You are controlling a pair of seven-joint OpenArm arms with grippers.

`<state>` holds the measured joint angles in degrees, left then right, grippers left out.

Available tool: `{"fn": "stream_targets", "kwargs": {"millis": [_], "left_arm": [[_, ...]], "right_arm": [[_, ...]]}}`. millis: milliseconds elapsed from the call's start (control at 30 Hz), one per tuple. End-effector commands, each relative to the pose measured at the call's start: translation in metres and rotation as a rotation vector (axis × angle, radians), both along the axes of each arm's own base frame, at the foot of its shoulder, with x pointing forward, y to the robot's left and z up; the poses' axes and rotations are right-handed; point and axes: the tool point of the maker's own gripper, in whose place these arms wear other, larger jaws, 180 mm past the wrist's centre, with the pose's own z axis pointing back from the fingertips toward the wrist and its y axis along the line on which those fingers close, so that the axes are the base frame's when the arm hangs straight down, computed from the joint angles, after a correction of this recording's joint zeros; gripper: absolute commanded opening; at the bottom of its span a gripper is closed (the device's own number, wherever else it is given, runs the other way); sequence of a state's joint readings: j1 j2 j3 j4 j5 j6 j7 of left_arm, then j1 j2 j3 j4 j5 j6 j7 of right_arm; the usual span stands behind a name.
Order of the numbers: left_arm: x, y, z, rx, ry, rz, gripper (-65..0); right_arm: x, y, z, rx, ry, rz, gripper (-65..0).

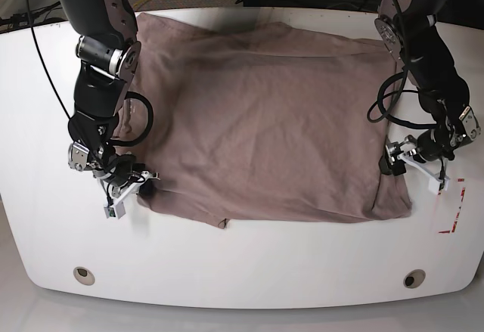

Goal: Fold the T-shirt properly
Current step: 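Move the left gripper to the other hem corner and grasp it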

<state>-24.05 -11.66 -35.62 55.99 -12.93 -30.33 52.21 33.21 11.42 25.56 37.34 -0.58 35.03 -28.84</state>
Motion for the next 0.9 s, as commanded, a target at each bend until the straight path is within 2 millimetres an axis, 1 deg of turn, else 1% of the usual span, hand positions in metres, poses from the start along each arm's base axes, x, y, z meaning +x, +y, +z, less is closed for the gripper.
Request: {"fn": "stream_targets", "kwargs": {"millis": [0,67,167,200,267,300,333,467,567,600,767,867], "left_arm": [[0.018,-0.005,0.014,-0.027,-0.049,0.001,-1.5],[0.023,-0.007,0.015,-0.065,-0.069,0.027,-1.7],[0.021,0.002,0.009,-0.134,-0.092,0.108,-1.7],[0.024,0.003,0.009,-0.163,-0.102,0.129,-1.8],[0.030,-0.002,0.006,-0.207,-0.101,0.139,-2.5],[0.032,-0.004,0.004,-0.228,-0.099,0.147,-5.3],[0.033,-0.007,0.001,-0.253,-0.095,0.154,-9.7],[0.032,-0.017,-0.013,-0.301,-0.076,0.165,-22.1],[0.032,-0.023,-0.017,-0.309,-0.060,0.152,-27.5],[0.034,-0.025,-0.015,-0.311,-0.066,0.148,-29.0],[0.039,-0.025,-0.010,-0.315,-0.079,0.151,-40.1],[0.038,-0.020,-0.012,-0.315,-0.065,0.183,-45.3]], "right_arm": [[0.014,-0.007,0.020,0.001,-0.061,-0.010,-65.0],[0.013,-0.007,0.019,0.001,-0.060,-0.010,-65.0],[0.009,-0.007,0.014,0.001,-0.049,-0.010,-65.0],[0.007,-0.007,0.012,0.001,-0.043,-0.010,-65.0],[0.005,-0.007,0.010,0.002,-0.039,-0.010,-65.0],[0.004,-0.007,0.009,0.002,-0.037,-0.010,-65.0],[0.003,-0.007,0.008,0.002,-0.036,-0.009,-65.0],[0.003,-0.007,0.008,0.003,-0.037,-0.009,-65.0],[0.003,-0.007,0.008,0.003,-0.037,-0.009,-65.0],[0.003,-0.007,0.008,0.003,-0.037,-0.009,-65.0],[0.003,-0.007,0.008,0.003,-0.037,-0.009,-65.0],[0.003,-0.007,0.008,0.003,-0.037,-0.009,-65.0]]}}
